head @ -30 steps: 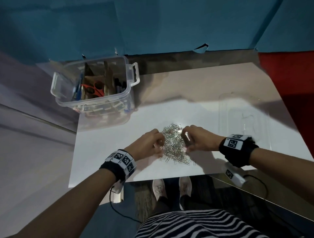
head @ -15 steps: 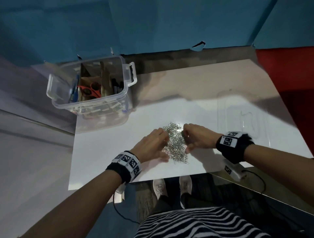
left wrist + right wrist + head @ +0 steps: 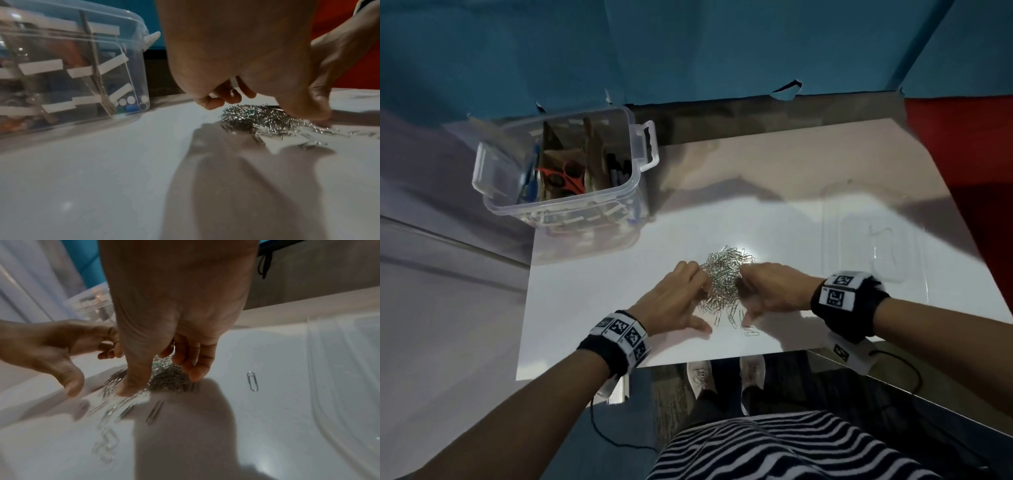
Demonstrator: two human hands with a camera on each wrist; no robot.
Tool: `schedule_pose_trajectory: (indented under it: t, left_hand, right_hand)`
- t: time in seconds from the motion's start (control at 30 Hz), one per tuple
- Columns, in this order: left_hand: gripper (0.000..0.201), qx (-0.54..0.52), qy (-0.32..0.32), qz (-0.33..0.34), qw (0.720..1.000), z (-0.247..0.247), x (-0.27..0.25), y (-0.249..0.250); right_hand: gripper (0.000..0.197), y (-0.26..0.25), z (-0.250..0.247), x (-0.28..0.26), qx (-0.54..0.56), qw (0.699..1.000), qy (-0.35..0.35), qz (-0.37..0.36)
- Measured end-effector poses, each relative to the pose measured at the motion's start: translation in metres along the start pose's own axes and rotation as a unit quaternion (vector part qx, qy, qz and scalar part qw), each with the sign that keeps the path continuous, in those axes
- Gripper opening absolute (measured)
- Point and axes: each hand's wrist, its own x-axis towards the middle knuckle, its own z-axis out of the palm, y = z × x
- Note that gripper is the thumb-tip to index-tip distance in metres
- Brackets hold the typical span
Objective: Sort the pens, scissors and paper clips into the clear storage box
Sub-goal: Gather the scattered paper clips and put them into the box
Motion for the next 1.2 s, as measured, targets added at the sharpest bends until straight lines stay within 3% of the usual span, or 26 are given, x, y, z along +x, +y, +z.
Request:
schedule_pose_trajectory:
  t: [0.1, 0.2, 0.3, 0.43, 0.5, 0.63, 0.73, 0.87, 1.03, 1.2]
  left_hand:
    - [0.072, 0.03, -0.016, -0.009, 0.999, 0.011, -0.001, 0.0]
    - [0.064, 0.015, 0.035, -0.048, 0.998, 0.013, 0.01, 0.002]
    - [0.057, 0.003, 0.056, -0.07, 0.996, 0.01, 0.017, 0.005]
    - [0.069, 0.035, 0.026, -0.028, 0.999, 0.018, 0.023, 0.013]
    - [0.067, 0.047, 0.034, -0.037, 0.998, 0.022, 0.026, 0.018]
    - [0.051, 0.03, 0.087, -0.082, 0.992, 0.01, 0.031, 0.016]
    - [0.056, 0.033, 0.064, -0.075, 0.995, 0.005, 0.029, 0.01]
    - [0.068, 0.065, 0.026, -0.054, 0.996, 0.017, 0.029, 0.022]
    - [0.054, 0.011, 0.079, -0.095, 0.992, 0.011, 0.029, 0.022]
    - [0.066, 0.005, 0.012, -0.052, 0.999, 0.002, 0.005, -0.007]
  right_hand:
    - [0.059, -0.014, 0.021, -0.002, -0.035, 0.998, -0.043, -0.013]
    - [0.04, -0.013, 0.02, 0.008, -0.054, 0.998, 0.015, -0.025]
    - [0.036, -0.007, 0.0, 0.017, -0.095, 0.993, 0.072, -0.027]
    - [0.035, -0.007, -0.007, 0.014, -0.102, 0.993, 0.032, -0.049]
    - [0.03, -0.008, 0.004, 0.013, -0.118, 0.991, 0.014, -0.058]
    - [0.043, -0.002, 0.003, 0.016, -0.136, 0.99, 0.033, -0.015]
    - [0.054, 0.001, -0.006, 0.012, -0.13, 0.99, 0.045, -0.025]
    - [0.039, 0.002, -0.003, 0.011, -0.109, 0.993, -0.007, -0.039]
    - [0.047, 0.012, -0.017, 0.009, -0.096, 0.995, 0.019, -0.027]
    - [0.042, 0.021, -0.015, 0.003, -0.085, 0.995, -0.037, -0.025]
